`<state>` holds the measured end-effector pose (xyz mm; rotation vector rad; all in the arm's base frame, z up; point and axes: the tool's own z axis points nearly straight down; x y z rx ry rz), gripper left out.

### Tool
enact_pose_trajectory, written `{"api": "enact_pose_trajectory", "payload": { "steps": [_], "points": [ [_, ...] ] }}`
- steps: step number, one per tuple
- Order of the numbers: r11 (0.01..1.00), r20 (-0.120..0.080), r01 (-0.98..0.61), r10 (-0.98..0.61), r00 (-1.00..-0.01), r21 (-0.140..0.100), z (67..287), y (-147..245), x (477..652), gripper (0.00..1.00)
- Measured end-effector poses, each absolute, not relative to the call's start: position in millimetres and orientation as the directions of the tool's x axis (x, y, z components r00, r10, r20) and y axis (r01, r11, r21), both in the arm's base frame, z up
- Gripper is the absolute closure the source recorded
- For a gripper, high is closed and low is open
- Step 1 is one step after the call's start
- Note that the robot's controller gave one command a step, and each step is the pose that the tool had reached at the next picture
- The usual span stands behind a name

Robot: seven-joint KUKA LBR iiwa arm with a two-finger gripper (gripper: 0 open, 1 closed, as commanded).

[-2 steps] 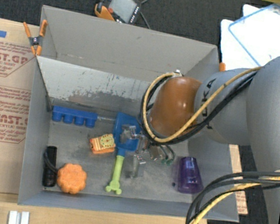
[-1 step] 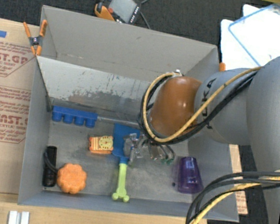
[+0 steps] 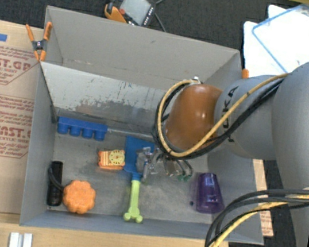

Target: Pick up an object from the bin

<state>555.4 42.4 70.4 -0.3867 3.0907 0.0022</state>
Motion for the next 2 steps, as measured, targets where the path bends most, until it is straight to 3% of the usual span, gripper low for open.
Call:
{"api": "enact_pose_trajectory", "payload": {
  "steps": [1,2],
  "points": [
    [0.968,-0.028,-0.251,-0.251,-0.968,-0.003,70.7,59.0,558.9,1.0],
    [0.981,-0.035,-0.196,-0.195,-0.98,-0.001,71.4,73.6,537.4,1.0]
  ]
}}
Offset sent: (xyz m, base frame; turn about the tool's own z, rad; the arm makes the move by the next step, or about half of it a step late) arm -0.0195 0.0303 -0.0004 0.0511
